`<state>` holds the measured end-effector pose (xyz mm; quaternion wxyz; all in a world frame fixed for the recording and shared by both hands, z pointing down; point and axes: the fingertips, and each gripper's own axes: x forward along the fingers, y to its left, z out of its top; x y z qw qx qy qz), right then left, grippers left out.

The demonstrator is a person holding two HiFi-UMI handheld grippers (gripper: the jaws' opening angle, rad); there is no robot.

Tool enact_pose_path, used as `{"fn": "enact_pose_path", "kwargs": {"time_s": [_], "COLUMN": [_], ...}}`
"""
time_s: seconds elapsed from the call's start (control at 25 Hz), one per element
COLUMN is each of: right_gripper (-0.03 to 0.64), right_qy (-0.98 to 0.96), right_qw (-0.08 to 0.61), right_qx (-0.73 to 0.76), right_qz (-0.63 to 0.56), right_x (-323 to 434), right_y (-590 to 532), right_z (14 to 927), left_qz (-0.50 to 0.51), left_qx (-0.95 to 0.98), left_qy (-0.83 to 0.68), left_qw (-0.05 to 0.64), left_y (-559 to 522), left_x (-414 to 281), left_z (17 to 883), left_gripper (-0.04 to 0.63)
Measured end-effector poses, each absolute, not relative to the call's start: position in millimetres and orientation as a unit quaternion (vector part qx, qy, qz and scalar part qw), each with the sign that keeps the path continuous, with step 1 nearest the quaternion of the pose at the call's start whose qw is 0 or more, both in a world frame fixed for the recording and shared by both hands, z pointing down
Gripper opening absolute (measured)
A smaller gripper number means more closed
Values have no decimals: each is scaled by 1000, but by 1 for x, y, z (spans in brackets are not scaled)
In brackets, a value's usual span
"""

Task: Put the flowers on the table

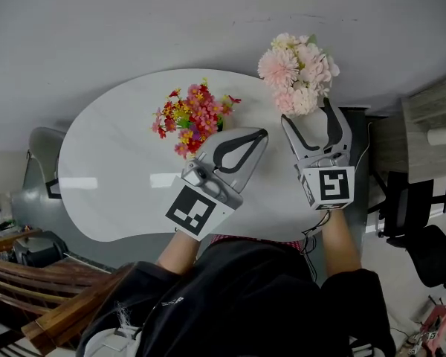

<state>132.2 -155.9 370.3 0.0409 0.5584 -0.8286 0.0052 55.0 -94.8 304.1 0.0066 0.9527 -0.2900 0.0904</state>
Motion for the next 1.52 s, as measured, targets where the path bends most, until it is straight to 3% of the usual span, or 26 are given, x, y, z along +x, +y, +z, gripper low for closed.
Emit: {"fn": "enact_pose_path", "kwargs": {"time_s": [1.52], "right_gripper": [125], "right_qy": [-817], "right_qw": [30], "right_qx": [576], "right_qz": [-14], "right_x": [127], "right_y": [-107], "right_z": [316], "left_qz": [51], "left_qx": [961], "left_qy": [-273], "left_qw": [-14], "left_y": [-82], "left_x": [50], "left_z": [268], "left_gripper": [5]}}
